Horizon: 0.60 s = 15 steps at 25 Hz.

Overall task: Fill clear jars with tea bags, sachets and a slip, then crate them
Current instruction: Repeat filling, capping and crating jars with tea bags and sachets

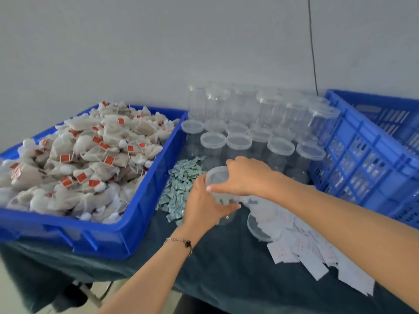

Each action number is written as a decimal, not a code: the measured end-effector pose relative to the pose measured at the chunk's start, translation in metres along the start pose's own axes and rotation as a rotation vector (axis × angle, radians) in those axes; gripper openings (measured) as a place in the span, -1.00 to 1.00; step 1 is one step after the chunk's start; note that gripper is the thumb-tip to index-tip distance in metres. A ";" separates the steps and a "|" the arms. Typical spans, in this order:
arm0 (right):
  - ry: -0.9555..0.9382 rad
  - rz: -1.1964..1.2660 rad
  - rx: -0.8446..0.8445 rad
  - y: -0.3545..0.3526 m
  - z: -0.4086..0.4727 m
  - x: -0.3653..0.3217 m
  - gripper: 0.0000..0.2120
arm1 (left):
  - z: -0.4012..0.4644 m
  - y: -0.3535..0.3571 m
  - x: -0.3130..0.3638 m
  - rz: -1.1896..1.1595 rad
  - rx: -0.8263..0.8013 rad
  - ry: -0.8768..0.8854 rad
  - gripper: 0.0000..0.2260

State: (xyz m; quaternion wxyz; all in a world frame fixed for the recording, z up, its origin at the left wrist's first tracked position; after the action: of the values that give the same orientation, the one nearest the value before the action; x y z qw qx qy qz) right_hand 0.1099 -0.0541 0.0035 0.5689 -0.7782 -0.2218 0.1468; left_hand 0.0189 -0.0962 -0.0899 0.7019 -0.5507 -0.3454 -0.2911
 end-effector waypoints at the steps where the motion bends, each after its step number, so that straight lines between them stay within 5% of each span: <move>1: -0.007 -0.025 -0.003 0.007 0.000 -0.003 -0.19 | -0.004 0.000 -0.001 0.013 0.020 0.018 -0.18; 11: -0.086 0.050 -0.159 0.047 0.020 -0.010 -0.15 | -0.024 0.016 -0.027 -0.166 -0.036 0.008 -0.34; 15: -0.222 0.025 -0.190 0.042 0.015 -0.013 -0.19 | -0.028 0.016 -0.030 -0.028 0.034 -0.062 -0.30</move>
State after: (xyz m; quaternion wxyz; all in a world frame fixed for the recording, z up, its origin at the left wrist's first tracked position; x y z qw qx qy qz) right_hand 0.0995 -0.0592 -0.0413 0.4629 -0.8102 -0.2866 0.2172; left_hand 0.0183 -0.1189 -0.1281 0.6958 -0.5427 -0.3796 -0.2778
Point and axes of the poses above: each hand's wrist, its own z-axis towards the middle knuckle, its own y-axis out of the palm, x = y × z, the point moved 7 cm from there along z, towards the middle knuckle, and after that the axes turned 13 degrees about -x, right-handed, at the moved point
